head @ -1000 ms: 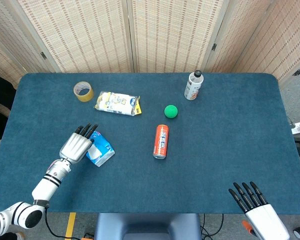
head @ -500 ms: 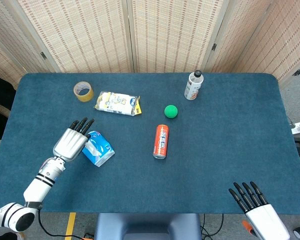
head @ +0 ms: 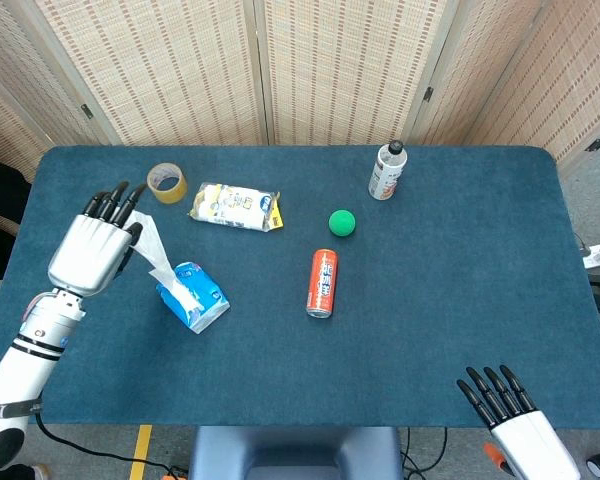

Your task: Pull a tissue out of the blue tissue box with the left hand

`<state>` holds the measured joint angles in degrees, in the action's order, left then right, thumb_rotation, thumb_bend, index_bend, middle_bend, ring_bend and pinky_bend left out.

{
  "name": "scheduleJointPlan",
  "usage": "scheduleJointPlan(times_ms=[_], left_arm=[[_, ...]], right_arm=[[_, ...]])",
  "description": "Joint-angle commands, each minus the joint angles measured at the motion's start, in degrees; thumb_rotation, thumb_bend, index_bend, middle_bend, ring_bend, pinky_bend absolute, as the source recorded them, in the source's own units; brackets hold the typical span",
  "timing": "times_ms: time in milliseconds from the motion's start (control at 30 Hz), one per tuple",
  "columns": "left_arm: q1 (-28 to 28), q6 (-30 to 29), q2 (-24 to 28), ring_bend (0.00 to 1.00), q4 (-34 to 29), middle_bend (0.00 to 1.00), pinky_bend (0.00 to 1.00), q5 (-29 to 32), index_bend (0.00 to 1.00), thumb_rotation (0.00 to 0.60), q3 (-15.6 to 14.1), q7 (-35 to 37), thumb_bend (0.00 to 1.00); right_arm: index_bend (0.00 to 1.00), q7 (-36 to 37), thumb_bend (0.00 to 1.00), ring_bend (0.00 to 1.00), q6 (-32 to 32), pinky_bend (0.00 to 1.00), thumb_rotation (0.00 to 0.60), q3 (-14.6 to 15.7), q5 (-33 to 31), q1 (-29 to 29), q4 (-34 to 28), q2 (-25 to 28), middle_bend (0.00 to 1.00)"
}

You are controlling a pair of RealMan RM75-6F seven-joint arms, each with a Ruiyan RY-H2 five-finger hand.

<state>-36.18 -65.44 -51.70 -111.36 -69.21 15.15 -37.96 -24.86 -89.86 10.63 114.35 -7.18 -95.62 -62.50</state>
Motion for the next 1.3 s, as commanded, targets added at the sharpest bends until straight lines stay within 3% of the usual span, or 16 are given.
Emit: scheduleJointPlan(times_ms=[33, 467, 667, 867, 933, 1033, 1100, 1200, 1300], left_arm=[[1.8, -0.8, 2.0, 0.05, 0.6, 0.09, 0.22, 0.0, 0.68, 0.600, -0.5, 3.6, 0.56], [11.2, -5.2, -2.3, 0.05, 11.8, 0.10, 0.22, -1.8, 0.67, 0.600, -7.0, 20.0, 0.56], [16.2, -8.6, -5.4, 0.04, 13.1, 0.10, 0.21, -4.3, 0.66, 0.600, -10.0, 28.0, 0.56], [20.4, -12.7, -10.0, 0.01, 13.8, 0.08, 0.16, -8.3, 0.63, 0.600, -13.0, 31.2, 0.56], [21.8, -14.3, -11.1, 0.00, 13.4, 0.04, 0.14, -9.6, 0.53, 0.600, -13.9, 31.5, 0.53], [23.4, -15.5, -11.8, 0.00, 12.4, 0.00, 0.09, -10.6, 0.22, 0.600, -15.1, 31.4, 0.42], [24.2, -16.1, -12.1, 0.00, 12.1, 0.00, 0.07, -11.0, 0.07, 0.600, -15.6, 31.0, 0.36], [25.5, -17.4, -13.1, 0.00, 12.2, 0.00, 0.05, -11.5, 0.00, 0.600, -16.1, 29.5, 0.32], [26.1, -18.0, -13.0, 0.00, 11.9, 0.00, 0.04, -11.9, 0.00, 0.600, -16.2, 28.0, 0.31]], right_arm=[[0.00, 0.0, 0.02, 0.00, -0.2, 0.00, 0.600, 0.1, 0.3, -0.1, 0.1, 0.0, 0.00], [0.00, -0.3, 0.02, 0.00, -0.1, 0.00, 0.600, 0.2, 0.5, -0.2, 0.2, -0.1, 0.00], [0.00, -0.8, 0.02, 0.00, 0.3, 0.00, 0.600, 0.1, 0.4, -0.2, 0.2, -0.4, 0.00], [0.00, -0.9, 0.02, 0.00, 0.2, 0.00, 0.600, 0.1, 0.5, -0.3, 0.2, -0.6, 0.00], [0.00, -0.9, 0.02, 0.00, 0.2, 0.00, 0.600, 0.1, 0.4, -0.3, 0.2, -0.6, 0.00], [0.00, -0.9, 0.02, 0.00, 0.3, 0.00, 0.600, 0.0, 0.4, -0.2, 0.2, -0.6, 0.00], [0.00, -1.0, 0.02, 0.00, 0.3, 0.00, 0.600, 0.1, 0.4, -0.2, 0.2, -0.6, 0.00], [0.00, -0.9, 0.02, 0.00, 0.4, 0.00, 0.600, 0.2, 0.6, -0.2, 0.2, -0.5, 0.00], [0.00, -0.9, 0.02, 0.00, 0.4, 0.00, 0.600, 0.2, 0.7, -0.1, 0.2, -0.5, 0.00]])
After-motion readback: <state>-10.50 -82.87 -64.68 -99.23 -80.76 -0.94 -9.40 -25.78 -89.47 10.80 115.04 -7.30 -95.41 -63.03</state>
